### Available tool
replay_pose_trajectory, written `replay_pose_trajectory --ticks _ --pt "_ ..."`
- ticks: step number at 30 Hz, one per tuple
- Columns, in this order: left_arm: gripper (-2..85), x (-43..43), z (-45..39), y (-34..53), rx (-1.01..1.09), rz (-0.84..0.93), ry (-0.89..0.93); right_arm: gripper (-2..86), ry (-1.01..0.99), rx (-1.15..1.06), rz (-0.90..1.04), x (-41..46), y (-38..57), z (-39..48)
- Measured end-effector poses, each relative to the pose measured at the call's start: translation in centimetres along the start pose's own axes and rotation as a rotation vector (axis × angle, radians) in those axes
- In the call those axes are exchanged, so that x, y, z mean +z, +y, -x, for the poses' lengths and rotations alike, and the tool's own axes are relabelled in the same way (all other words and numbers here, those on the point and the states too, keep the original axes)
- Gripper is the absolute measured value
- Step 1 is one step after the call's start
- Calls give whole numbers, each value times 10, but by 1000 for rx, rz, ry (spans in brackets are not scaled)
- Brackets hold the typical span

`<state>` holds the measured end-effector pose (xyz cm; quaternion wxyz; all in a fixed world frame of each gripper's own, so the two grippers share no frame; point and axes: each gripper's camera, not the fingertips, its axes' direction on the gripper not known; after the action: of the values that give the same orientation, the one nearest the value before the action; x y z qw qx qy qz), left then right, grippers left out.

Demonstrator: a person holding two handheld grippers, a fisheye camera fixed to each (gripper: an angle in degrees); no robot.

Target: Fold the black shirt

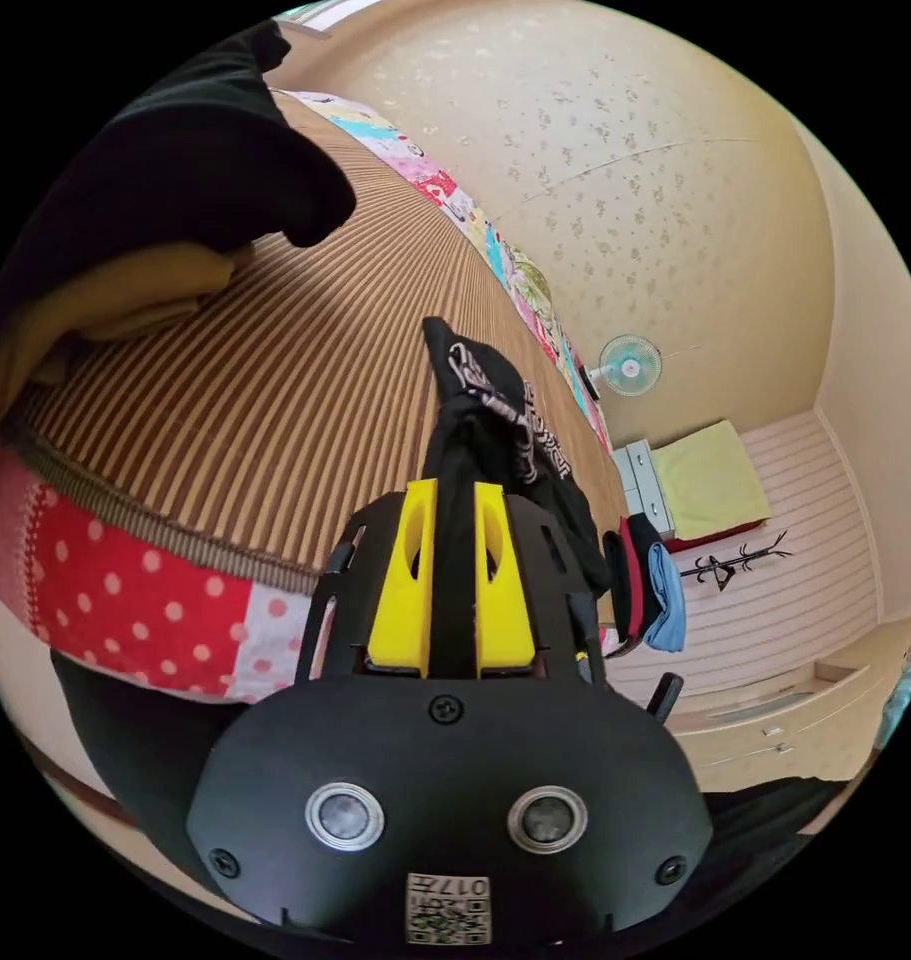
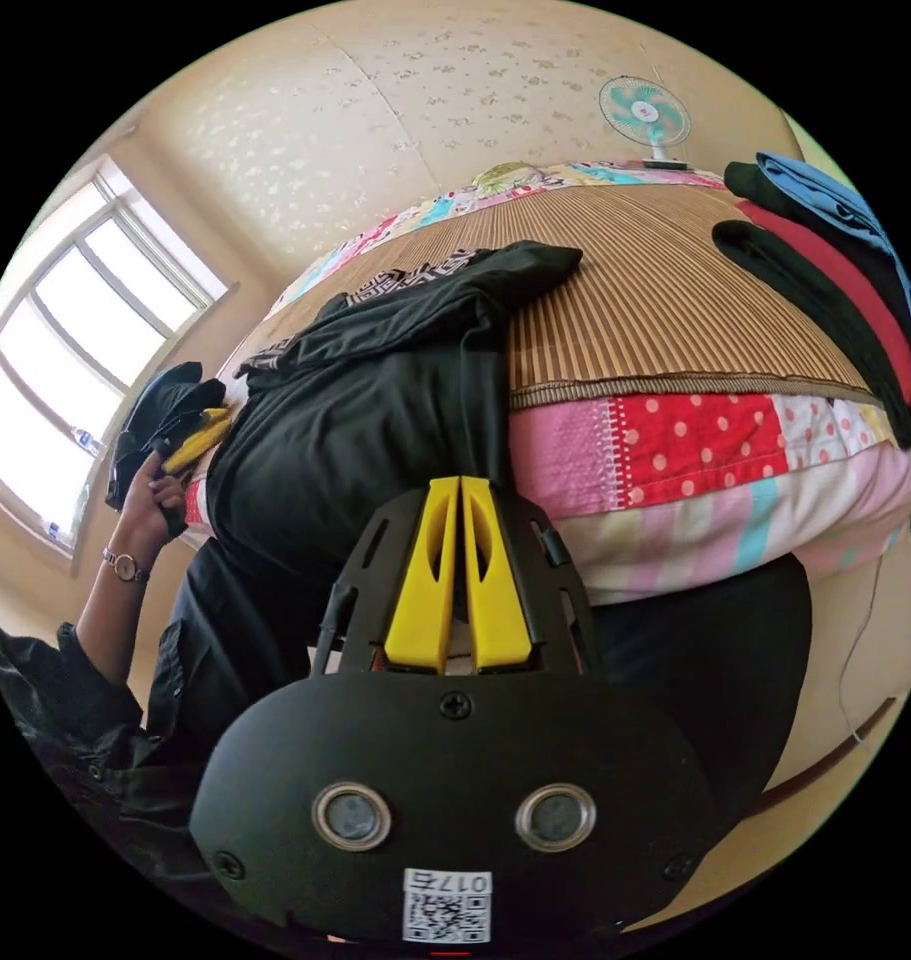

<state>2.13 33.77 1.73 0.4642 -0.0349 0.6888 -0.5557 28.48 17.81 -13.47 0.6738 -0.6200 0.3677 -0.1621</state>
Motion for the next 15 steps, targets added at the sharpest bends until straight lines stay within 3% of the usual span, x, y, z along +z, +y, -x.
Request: replay_pose_trajectory --ticks 2,6,9,13,15 --pt "71 -9 -2 14 66 16 -18 30 -29 21 22 -10 -5 -1" --pt "98 -21 -26 38 247 96 -90 71 26 -24 -122 -53 -6 4" --pt "115 -11 -52 51 385 226 -178 86 76 -72 -75 -50 -18 3" --pt "108 4 -57 57 377 277 -255 82 22 5 98 -15 -29 -10" --pt "74 5 -55 53 349 288 -254 53 57 38 69 -16 -29 -11"
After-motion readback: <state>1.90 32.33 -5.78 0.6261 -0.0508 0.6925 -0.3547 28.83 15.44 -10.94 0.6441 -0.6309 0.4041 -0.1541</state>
